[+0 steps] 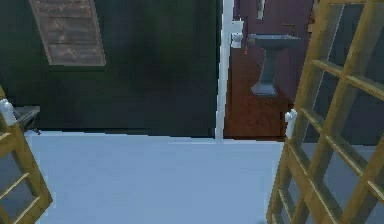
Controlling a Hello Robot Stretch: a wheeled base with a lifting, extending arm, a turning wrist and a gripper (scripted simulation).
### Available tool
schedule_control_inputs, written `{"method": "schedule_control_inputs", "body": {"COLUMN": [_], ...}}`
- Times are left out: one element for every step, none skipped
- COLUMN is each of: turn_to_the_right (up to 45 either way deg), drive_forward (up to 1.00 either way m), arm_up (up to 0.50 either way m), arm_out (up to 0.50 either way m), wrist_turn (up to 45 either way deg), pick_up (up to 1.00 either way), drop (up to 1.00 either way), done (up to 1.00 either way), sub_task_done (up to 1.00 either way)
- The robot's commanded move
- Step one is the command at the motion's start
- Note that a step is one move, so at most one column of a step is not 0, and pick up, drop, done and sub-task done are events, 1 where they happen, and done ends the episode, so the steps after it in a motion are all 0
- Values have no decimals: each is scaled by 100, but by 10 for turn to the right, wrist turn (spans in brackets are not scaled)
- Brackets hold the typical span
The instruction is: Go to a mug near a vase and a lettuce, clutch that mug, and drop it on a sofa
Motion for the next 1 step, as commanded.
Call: {"method": "schedule_control_inputs", "body": {"turn_to_the_right": [30], "drive_forward": [0], "arm_up": [0], "arm_out": [0], "wrist_turn": [0], "pick_up": [0], "drop": [0], "done": [0], "sub_task_done": [0]}}
